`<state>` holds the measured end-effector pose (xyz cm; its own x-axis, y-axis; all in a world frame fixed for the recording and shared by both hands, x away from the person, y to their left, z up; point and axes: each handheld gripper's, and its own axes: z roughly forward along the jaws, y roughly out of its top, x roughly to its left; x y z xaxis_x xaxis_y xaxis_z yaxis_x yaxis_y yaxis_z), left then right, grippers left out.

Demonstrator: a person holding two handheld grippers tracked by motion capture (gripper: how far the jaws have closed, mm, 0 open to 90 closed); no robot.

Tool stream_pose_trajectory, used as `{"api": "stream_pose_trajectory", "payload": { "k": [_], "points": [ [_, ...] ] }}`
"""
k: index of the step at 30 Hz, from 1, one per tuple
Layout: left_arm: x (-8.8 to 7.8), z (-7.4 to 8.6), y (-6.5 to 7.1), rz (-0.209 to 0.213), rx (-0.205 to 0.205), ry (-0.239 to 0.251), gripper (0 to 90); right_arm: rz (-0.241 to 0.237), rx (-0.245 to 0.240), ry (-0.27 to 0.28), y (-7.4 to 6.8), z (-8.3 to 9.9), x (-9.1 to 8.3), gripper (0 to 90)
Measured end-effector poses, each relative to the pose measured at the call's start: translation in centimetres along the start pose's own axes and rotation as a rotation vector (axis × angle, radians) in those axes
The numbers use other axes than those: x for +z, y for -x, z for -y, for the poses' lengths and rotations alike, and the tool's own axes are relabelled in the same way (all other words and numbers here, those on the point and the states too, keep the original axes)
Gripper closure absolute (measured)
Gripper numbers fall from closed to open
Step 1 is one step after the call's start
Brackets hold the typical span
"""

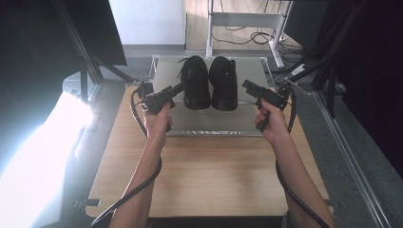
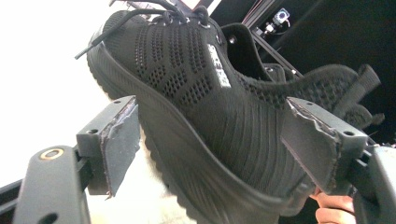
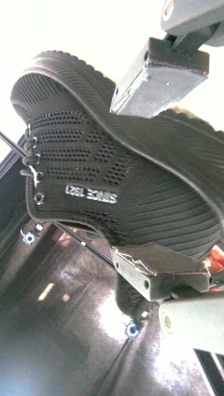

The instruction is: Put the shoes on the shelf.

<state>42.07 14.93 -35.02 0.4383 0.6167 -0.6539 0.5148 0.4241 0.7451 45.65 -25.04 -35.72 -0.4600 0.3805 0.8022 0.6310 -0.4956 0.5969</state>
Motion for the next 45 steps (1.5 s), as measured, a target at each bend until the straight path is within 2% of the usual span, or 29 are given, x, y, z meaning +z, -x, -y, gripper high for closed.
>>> {"api": "stream_pose_trajectory", "payload": {
  "k": [5, 11, 16, 21, 25, 26, 27, 28, 30, 34, 36, 39, 42, 43, 44, 45],
  "points": [
    [-0.8, 0.8, -0.2, 0.011, -0.005, 0.023, 18.8, 0.006, -0.024, -0.011, 0.1, 0.6, -0.6, 26.1],
    [-2.5, 1.9, -0.5, 0.023, -0.024, 0.057, 16.9, 0.006, -0.041, -0.011, 0.1, 1.5, -1.8, 25.6],
    [-3.6, 2.8, -0.7, 0.008, -0.027, 0.071, 14.5, 0.003, -0.064, -0.019, 0.1, 2.2, -2.7, 25.4],
    [-5.0, 3.8, -0.9, -0.016, 0.006, 0.074, 14.2, 0.010, -0.094, -0.012, 0.4, 3.0, -3.8, 24.4],
    [-6.1, 5.0, -1.3, -0.035, 0.033, 0.066, 14.1, 0.022, -0.099, -0.018, 0.7, 3.6, -4.6, 24.1],
    [-6.4, 5.3, -1.4, -0.045, 0.043, 0.064, 13.9, 0.032, -0.119, -0.018, 0.9, 4.1, -5.2, 24.0],
    [-6.7, 5.6, -1.6, -0.056, 0.056, 0.057, 13.9, 0.032, -0.119, -0.018, 0.9, 4.1, -5.2, 24.0],
    [-7.1, 6.0, -1.9, -0.073, 0.072, 0.055, 13.9, 0.050, -0.156, -0.029, 1.2, 4.7, -6.0, 23.7],
    [-7.7, 6.6, -2.4, -0.098, 0.096, 0.052, 13.7, 0.065, -0.171, -0.038, 1.7, 5.3, -6.8, 23.4],
    [-8.9, 8.2, -3.6, -0.146, 0.126, 0.040, 12.7, 0.093, -0.180, -0.047, 2.5, 6.1, -8.0, 22.8],
    [-9.3, 8.9, -4.1, -0.171, 0.141, 0.028, 11.6, 0.132, -0.196, -0.053, 3.7, 7.0, -9.4, 22.1],
    [-10.1, 9.9, -4.7, -0.208, 0.166, 0.010, 11.1, 0.156, -0.209, -0.057, 4.2, 7.5, -10.1, 21.3],
    [-11.0, 10.9, -5.3, -0.250, 0.196, -0.011, 10.4, 0.215, -0.250, -0.080, 5.0, 8.3, -11.3, 18.8],
    [-11.2, 11.2, -5.4, -0.260, 0.204, -0.019, 9.6, 0.257, -0.286, -0.102, 5.5, 8.8, -12.1, 17.4],
    [-11.4, 11.4, -5.4, -0.268, 0.211, -0.027, 9.6, 0.257, -0.286, -0.102, 5.5, 8.8, -12.1, 17.4],
    [-11.7, 11.8, -5.5, -0.282, 0.227, -0.039, 9.2, 0.283, -0.307, -0.118, 5.9, 9.2, -12.7, 16.0]
  ]
}}
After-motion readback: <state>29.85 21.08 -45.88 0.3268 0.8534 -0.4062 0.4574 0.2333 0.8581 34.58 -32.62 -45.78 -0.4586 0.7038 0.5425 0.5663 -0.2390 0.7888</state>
